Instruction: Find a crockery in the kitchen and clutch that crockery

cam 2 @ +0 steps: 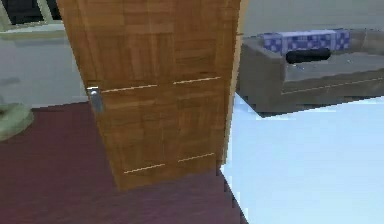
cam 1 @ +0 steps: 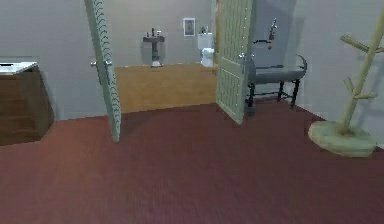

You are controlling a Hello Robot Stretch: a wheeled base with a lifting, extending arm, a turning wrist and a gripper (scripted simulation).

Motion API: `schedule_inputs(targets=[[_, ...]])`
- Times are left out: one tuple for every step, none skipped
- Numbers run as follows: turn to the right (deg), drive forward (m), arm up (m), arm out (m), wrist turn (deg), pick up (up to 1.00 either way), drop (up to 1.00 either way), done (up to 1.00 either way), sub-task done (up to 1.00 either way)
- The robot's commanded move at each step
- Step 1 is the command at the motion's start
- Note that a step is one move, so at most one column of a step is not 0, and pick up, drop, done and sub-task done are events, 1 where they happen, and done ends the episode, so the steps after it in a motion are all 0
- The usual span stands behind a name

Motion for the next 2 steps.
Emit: schedule_inputs(targets=[[0.0,0.45,0.0,0.0,0.0,0.0,0.0,0.0,0.0],[-45.0,0.0,0.0,0.0,0.0,0.0,0.0,0.0,0.0]])
